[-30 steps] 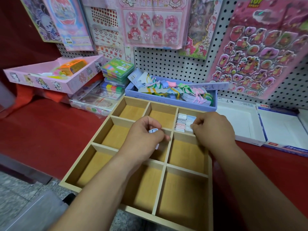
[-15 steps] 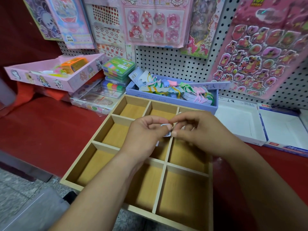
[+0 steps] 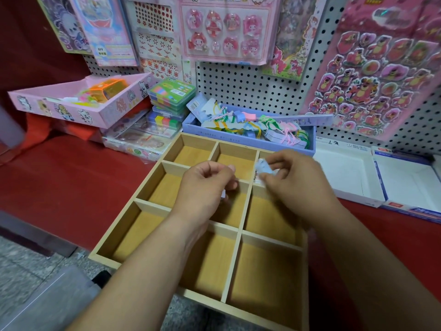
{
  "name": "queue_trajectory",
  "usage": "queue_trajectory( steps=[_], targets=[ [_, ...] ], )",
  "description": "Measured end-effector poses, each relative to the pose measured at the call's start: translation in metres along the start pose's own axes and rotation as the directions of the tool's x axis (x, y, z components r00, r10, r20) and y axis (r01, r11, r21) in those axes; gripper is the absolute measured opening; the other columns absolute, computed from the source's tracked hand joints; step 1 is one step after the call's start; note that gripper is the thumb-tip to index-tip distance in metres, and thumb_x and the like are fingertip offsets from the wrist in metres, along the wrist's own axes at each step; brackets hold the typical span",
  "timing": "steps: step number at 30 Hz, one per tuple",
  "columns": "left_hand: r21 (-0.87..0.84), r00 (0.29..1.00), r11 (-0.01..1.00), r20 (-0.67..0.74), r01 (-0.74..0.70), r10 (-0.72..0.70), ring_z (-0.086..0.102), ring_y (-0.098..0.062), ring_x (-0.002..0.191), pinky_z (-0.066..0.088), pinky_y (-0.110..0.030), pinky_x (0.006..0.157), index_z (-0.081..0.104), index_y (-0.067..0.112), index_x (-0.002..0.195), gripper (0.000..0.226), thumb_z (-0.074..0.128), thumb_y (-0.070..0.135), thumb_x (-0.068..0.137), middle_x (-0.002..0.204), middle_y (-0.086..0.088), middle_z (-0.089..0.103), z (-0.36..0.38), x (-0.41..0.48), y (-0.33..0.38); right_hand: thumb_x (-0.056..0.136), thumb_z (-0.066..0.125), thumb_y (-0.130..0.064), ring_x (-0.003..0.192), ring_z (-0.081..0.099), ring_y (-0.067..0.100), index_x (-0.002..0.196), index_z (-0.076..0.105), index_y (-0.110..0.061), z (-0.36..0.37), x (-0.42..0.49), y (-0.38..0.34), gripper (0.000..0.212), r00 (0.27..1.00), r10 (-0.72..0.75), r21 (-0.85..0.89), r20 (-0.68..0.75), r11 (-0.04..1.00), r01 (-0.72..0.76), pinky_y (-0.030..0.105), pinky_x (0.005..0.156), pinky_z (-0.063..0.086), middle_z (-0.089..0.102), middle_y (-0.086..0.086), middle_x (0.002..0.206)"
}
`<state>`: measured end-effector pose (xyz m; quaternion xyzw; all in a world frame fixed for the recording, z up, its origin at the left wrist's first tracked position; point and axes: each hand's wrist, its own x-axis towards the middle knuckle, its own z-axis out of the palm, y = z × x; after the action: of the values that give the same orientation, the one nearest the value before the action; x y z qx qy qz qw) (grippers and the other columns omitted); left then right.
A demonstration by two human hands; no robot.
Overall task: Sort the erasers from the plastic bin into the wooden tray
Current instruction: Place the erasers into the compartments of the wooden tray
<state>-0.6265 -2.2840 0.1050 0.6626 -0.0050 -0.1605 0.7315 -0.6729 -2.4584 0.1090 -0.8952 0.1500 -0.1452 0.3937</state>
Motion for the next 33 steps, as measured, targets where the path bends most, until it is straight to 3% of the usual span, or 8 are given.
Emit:
queue_trajectory(
  steps=[3,8,11,15,18,21,26,33],
  targets=[
    [0.021,1.0,1.0,0.025,0.012,-0.013,0.062,-0.015,0.066,0.042,-0.026,0.058,0.067,0.013,0.077,0.022,0.067,0.023,0.097,0.073,-0.007,0.071,0.001,-0.003,0.003,0.088,0.076,-0.024,0.075,0.062,0.008,0.101,0.071,-0.026,-0.011,0.007,0.013,0.015,0.995,0.075,-0.089,-0.068,0.993,-0.081,0.026,0.066,0.044,0.061,-0.015,0.076],
    [0.138,0.999,0.99,0.019,-0.033,0.03,0.052,-0.014,0.05,0.041,-0.021,0.05,0.062,0.008,0.075,0.035,0.062,0.033,0.1,0.055,0.001,0.057,0.005,-0.007,0.004,0.086,0.079,-0.025,0.085,0.062,0.013,0.098,0.07,-0.029,-0.019,0.008,0.014,0.016,0.989,0.105,-0.201,0.101,0.976,-0.084,0.028,0.075,0.045,0.065,-0.01,0.09],
    [0.187,0.999,0.982,0.006,-0.035,0.035,0.051,-0.016,0.051,0.04,-0.019,0.049,0.059,0.009,0.074,0.04,0.057,0.038,0.102,0.054,0.001,0.053,0.005,-0.008,0.005,0.087,0.079,-0.023,0.081,0.062,0.008,0.098,0.072,-0.028,-0.025,0.009,0.01,0.014,0.983,0.096,-0.228,0.159,0.972,-0.058,0.023,0.071,0.044,0.067,-0.008,0.094],
    [0.19,1.0,0.982,0.003,-0.019,0.019,0.048,-0.016,0.052,0.038,-0.024,0.051,0.058,0.01,0.074,0.024,0.054,0.016,0.097,0.059,-0.007,0.052,0.004,-0.007,0.005,0.087,0.078,-0.019,0.054,0.057,-0.003,0.08,0.072,-0.025,-0.032,0.01,0.011,0.012,0.969,0.092,-0.239,0.229,0.97,-0.035,0.018,0.054,0.037,0.069,-0.007,0.084],
    [0.211,1.0,0.978,0.016,0.005,-0.009,0.046,-0.019,0.053,0.036,-0.025,0.051,0.059,0.011,0.078,0.015,0.053,0.011,0.092,0.058,-0.005,0.054,0.002,-0.005,0.003,0.088,0.077,-0.018,0.066,0.059,0.002,0.077,0.072,-0.026,-0.032,0.011,0.01,0.014,0.967,0.089,-0.267,0.239,0.963,-0.023,0.022,0.059,0.041,0.07,-0.009,0.082],
    [0.199,0.998,0.98,0.042,0.026,-0.035,0.049,-0.015,0.049,0.04,-0.023,0.049,0.062,0.015,0.077,0.02,0.057,0.007,0.094,0.058,0.005,0.057,0.001,-0.003,0.002,0.089,0.076,-0.019,0.067,0.058,0.003,0.075,0.071,-0.028,-0.03,0.013,0.009,0.018,0.964,0.094,-0.284,0.249,0.959,-0.02,0.023,0.06,0.041,0.069,-0.01,0.079],
    [0.145,0.994,0.989,0.103,-0.034,0.019,0.053,-0.008,0.058,0.047,-0.02,0.051,0.069,0.015,0.086,0.01,0.068,0.011,0.095,0.078,-0.01,0.055,-0.002,-0.003,0.001,0.091,0.074,-0.019,0.066,0.058,0.007,0.075,0.07,-0.025,-0.028,0.014,0.009,0.017,0.96,0.117,-0.33,0.256,0.944,-0.028,0.028,0.065,0.047,0.064,-0.01,0.071],
    [0.065,0.997,0.997,0.071,-0.038,0.033,0.059,-0.015,0.067,0.045,-0.025,0.055,0.069,0.015,0.079,0.012,0.076,0.016,0.089,0.071,-0.008,0.065,-0.001,-0.002,0.001,0.092,0.072,-0.02,0.074,0.06,0.01,0.072,0.066,-0.024,-0.031,0.015,0.011,0.021,0.952,0.139,-0.391,0.271,0.92,-0.023,0.032,0.07,0.049,0.065,-0.01,0.074]
  ],
)
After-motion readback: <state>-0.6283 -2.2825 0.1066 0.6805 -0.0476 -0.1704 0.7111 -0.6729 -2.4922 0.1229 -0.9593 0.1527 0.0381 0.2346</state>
